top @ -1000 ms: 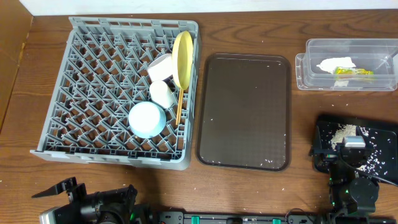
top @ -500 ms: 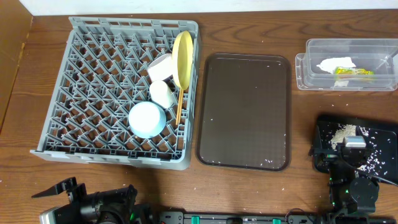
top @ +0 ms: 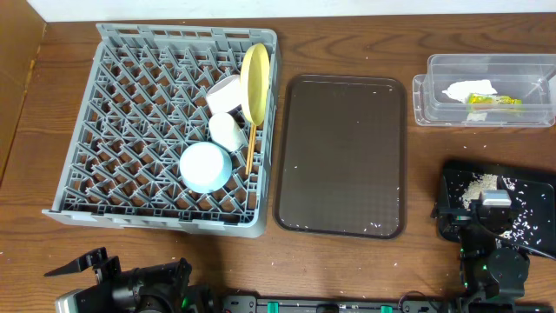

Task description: Sort waste into correct bins and load items into the dishwasher

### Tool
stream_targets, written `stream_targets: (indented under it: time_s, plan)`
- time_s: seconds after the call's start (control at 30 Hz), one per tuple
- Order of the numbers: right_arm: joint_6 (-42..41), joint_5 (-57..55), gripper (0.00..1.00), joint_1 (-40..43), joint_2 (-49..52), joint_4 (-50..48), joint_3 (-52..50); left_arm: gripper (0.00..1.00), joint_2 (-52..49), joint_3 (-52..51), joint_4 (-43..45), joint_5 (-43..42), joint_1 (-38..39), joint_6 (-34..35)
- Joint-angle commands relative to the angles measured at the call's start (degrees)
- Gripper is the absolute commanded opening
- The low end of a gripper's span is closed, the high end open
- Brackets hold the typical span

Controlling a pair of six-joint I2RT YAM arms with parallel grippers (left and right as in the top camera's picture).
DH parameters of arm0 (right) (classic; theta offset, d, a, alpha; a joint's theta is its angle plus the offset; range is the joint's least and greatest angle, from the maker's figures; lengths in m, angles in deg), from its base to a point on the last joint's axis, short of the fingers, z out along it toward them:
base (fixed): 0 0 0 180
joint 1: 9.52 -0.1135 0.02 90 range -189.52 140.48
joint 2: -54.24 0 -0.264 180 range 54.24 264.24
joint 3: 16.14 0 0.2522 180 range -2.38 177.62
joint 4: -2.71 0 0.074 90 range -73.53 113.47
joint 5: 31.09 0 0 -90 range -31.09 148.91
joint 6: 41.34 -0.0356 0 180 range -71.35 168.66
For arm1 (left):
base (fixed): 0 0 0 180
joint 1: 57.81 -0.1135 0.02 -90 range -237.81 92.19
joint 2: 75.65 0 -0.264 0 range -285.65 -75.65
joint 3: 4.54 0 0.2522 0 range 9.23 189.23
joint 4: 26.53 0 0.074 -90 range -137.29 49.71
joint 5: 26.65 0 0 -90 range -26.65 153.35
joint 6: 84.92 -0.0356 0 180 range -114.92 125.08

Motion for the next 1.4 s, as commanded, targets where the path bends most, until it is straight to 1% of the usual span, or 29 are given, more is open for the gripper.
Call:
stream_targets:
  time_s: [0.0, 0.83, 0.9, 0.97, 1.03, 1.13, 1.2, 1.23, 1.3, 1.37]
  plan:
    - [-0.7, 0.1, 0.99, 0.4, -0.4, 0.2, -0.1, 0.95, 0.3, 0.9, 0.2, 2.9, -0.1, -0.3]
    - [-0.7, 0.0, 0.99, 0.4, -0.4, 0.2, -0.1, 0.95, 0.4, 0.1, 0.3, 2.9, -0.1, -0.3]
    - [-0.7, 0.1, 0.99, 0.4, -0.4, 0.2, -0.1, 0.95, 0.4, -0.3, 0.3, 2.7, 0.2, 0.6]
    - [-0.7, 0.0, 0.99, 0.4, -0.4, 0.2, -0.1, 0.95, 0.4, -0.4, 0.5, -2.5, 1.0, 4.3]
    - [-0.7, 0.1, 0.99, 0.4, -0.4, 0.2, -0.1, 0.95, 0.4, -0.5, 0.4, -12.6, 2.0, 7.0]
    - [-0.7, 0.1, 0.99, 0.4, -0.4, 0.2, -0.1, 0.95, 0.4, -0.6, 0.0, -36.4, 3.3, 7.2]
    - [-0.7, 0.0, 0.99, 0.4, -0.4, 0.2, -0.1, 0.95, 0.4, -0.6, -1.4, -49.8, 3.6, 7.3]
    - [-0.7, 0.1, 0.99, 0.4, -0.4, 0.2, -0.1, 0.95, 0.4, -0.6, -3.4, -60.2, 3.6, 7.3]
    - [-0.7, 0.1, 0.99, 0.4, -0.4, 0.2, -0.1, 0.95, 0.4, -0.6, -6.4, -69.5, 3.6, 8.6]
    - [-0.7, 0.0, 0.99, 0.4, -0.4, 0.2, -0.1, 0.95, 0.4, -0.8, -9.7, -74.7, 3.6, 10.7]
